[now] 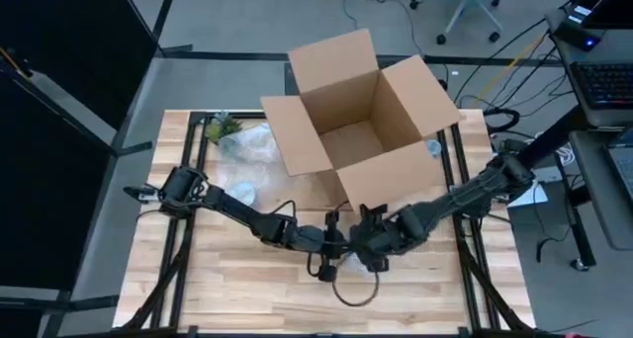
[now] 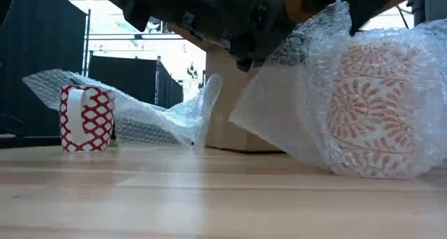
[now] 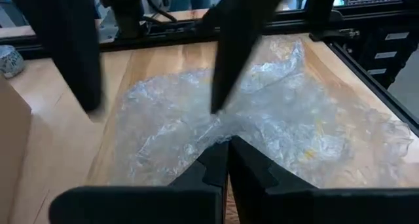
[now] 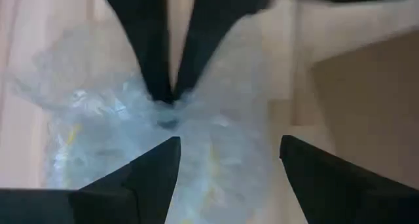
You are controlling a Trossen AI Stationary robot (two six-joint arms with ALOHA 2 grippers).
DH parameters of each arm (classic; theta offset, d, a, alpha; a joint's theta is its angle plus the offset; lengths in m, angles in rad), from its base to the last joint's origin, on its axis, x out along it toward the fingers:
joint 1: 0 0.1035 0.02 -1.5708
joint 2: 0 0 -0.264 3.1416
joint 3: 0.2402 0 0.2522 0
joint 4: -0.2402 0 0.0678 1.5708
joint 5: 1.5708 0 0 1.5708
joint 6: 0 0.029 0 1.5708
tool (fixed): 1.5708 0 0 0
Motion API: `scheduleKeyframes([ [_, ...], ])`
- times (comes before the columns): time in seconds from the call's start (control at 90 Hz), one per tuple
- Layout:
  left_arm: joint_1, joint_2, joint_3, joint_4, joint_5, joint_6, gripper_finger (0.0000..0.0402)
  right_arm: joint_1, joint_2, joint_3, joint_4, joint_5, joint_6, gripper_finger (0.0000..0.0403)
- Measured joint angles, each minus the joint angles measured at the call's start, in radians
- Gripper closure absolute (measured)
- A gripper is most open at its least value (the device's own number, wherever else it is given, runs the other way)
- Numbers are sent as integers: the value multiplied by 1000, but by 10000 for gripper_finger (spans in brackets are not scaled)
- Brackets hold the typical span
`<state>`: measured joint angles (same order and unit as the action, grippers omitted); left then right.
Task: Wrap mug
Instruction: Wrap the yellow mug with the bubble wrap
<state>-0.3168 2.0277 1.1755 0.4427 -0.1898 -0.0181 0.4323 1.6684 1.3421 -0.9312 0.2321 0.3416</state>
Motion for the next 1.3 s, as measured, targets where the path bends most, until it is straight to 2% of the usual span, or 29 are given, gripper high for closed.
scheduleKeyframes([
  [0.278, 0, 0, 0, 1, 5, 0, 402, 80, -27, 1, 24, -104, 27, 151],
  [0.511, 0, 0, 0, 3, 5, 0, 402, 133, -15, -3, 36, -44, 95, 151],
  [0.811, 1, 0, 0, 3, 5, 0, 402, 132, 30, -124, 206, -85, 125, 151],
  [1.044, 2, 0, 2, 4, 4, 0, 402, 116, 86, -171, 255, -82, 99, 152],
  [1.189, -9, -19, 39, -73, -6, 0, 402, 112, 101, -174, 274, -82, 60, 167],
  [1.3, -36, -56, 101, -228, -23, 1, 402, 111, 103, -175, 274, -83, 58, 186],
])
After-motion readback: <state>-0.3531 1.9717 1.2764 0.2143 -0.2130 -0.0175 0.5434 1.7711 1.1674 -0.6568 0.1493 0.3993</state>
